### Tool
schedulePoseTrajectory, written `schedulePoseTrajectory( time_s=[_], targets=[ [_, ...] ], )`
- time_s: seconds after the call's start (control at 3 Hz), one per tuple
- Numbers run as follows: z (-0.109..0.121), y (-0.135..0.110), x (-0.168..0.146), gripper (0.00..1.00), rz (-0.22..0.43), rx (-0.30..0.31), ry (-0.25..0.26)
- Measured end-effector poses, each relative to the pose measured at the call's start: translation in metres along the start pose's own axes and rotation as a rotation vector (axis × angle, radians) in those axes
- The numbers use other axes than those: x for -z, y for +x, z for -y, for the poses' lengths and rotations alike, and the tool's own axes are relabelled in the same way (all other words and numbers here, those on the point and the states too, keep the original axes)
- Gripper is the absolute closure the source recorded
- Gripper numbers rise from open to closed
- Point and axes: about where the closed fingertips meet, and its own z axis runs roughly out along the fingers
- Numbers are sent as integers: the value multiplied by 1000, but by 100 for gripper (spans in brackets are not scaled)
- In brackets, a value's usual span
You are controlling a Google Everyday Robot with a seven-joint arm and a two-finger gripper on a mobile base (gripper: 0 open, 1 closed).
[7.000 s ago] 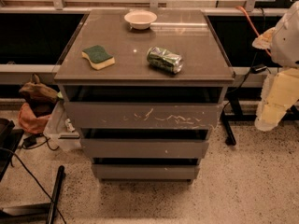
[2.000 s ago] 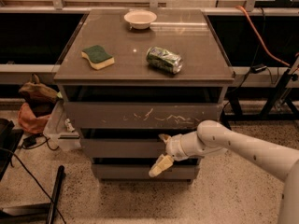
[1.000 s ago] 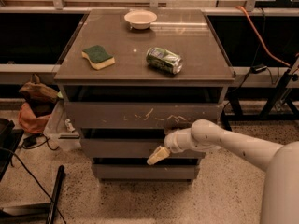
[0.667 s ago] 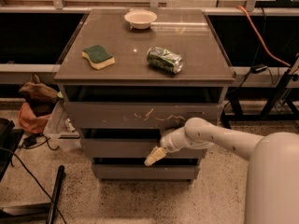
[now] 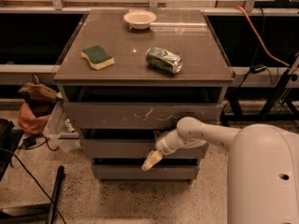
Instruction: Open middle drawer
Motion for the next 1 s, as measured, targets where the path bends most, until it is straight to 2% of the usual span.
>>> schedulePoseTrajectory(
  time_s=[0.33,0.67,1.0],
  targets=[
    [0,-3,3,0,0,0,0],
    [-13,-6,8,0,26,-5,-17],
    [-15,-7,7,0,26,-4,-22]
  ],
)
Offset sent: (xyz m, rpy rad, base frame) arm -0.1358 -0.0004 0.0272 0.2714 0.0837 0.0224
